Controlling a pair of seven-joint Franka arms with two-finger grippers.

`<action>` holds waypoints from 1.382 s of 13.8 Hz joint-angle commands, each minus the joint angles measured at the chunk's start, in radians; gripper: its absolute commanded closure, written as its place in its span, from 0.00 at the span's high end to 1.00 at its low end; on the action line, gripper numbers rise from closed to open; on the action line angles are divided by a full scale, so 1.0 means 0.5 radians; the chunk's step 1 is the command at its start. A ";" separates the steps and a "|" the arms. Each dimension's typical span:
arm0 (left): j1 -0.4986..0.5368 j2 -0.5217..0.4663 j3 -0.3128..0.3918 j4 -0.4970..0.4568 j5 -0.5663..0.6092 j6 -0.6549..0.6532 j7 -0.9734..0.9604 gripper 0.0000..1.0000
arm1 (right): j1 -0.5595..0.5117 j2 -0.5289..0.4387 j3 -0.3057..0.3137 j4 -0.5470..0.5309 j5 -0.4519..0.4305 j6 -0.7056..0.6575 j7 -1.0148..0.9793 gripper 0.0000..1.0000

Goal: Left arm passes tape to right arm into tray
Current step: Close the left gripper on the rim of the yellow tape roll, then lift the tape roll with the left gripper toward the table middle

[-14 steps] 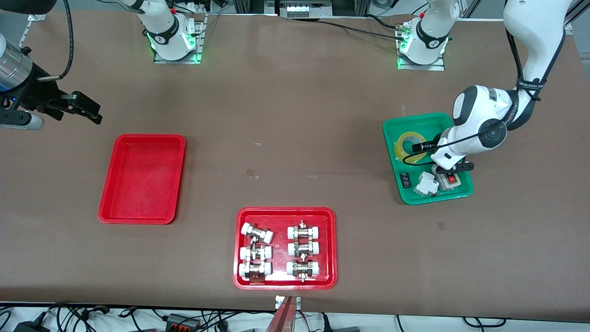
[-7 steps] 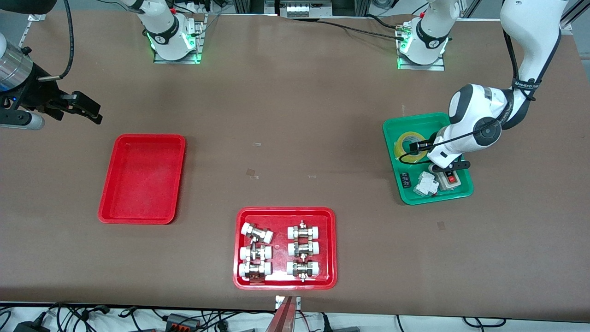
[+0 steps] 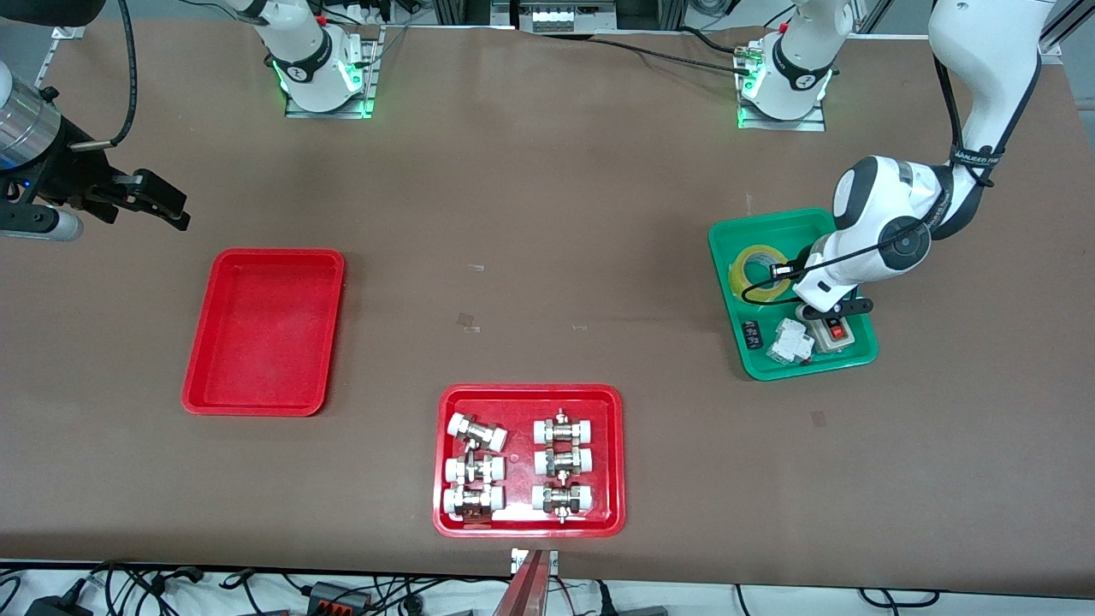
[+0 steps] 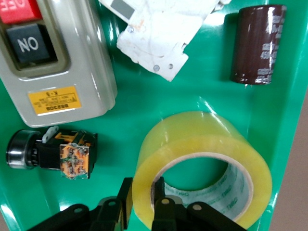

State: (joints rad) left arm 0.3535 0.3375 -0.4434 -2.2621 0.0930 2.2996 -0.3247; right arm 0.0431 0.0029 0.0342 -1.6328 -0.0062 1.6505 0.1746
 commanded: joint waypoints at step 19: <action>-0.237 0.162 -0.260 1.607 -0.530 -1.032 -0.274 0.01 | -0.007 0.049 0.005 0.047 -0.027 -0.040 0.037 1.00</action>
State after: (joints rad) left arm 0.2658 0.3401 -0.5609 -1.5233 -0.1424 1.7390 -0.4040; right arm 0.0425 0.0119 0.0335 -1.6318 -0.0063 1.6492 0.1806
